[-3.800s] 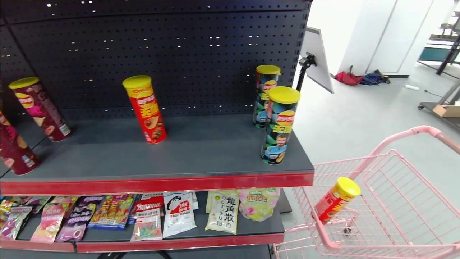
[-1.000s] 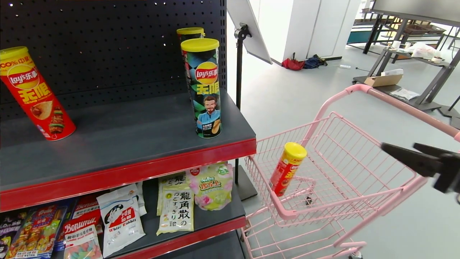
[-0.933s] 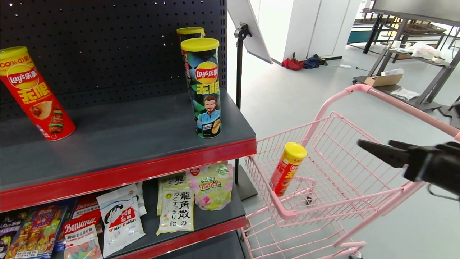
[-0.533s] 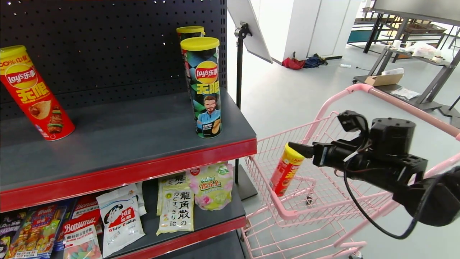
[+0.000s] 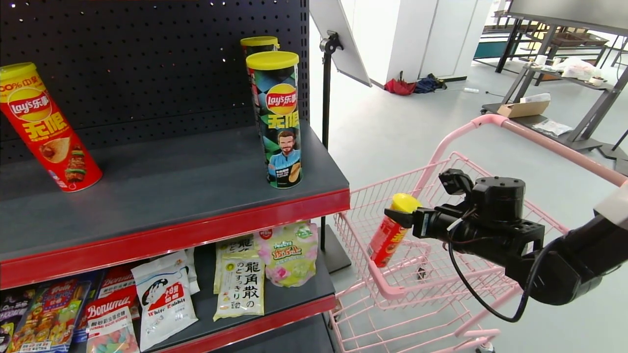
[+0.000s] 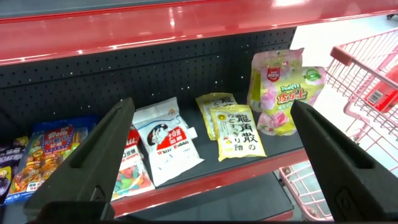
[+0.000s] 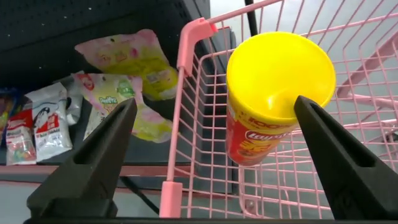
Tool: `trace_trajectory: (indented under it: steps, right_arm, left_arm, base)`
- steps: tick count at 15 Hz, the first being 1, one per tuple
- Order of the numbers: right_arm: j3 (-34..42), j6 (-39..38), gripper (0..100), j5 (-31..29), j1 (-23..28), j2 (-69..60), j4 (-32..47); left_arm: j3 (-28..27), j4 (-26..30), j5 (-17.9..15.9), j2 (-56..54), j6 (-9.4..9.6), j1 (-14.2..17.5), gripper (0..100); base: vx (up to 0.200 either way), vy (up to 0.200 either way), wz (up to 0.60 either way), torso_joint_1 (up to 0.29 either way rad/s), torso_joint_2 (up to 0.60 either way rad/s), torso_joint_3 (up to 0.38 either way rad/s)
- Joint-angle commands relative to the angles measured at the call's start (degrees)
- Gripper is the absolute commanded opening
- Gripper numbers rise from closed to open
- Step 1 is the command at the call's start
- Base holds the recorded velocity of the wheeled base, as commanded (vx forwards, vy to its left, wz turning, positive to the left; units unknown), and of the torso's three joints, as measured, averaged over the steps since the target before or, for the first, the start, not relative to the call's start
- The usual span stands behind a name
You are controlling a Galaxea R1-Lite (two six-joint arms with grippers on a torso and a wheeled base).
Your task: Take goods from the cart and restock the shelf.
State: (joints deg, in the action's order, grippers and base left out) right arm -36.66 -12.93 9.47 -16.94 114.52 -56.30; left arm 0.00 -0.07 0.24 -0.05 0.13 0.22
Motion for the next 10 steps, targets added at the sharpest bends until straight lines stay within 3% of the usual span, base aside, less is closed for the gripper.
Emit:
trace_trajectory:
  steps: [1,4,10]
  right_arm:
    - [0.01,-0.07,100,-0.42,0.33,1.41,0.75]
    - [-0.78,-0.43,100,-1.65,0.25,1.06,0.13]
    - [-1.40,-0.60,100,-2.09,-6.17,0.44,0.13]
  left_arm:
    - [0.00,-0.01,0.02,0.05,0.04,0.04,100]
    - [0.00,-0.01,0.02,0.05,0.13,0.04,100]
    - [0.00,-0.01,0.02,0.05,0.31,0.04,100]
  base:
    - [0.000,0.000,0.00,0.000,0.00,0.000]
    - [0.000,0.000,0.00,0.000,0.00,0.000]
    - [0.000,0.000,0.00,0.000,0.00,0.000]
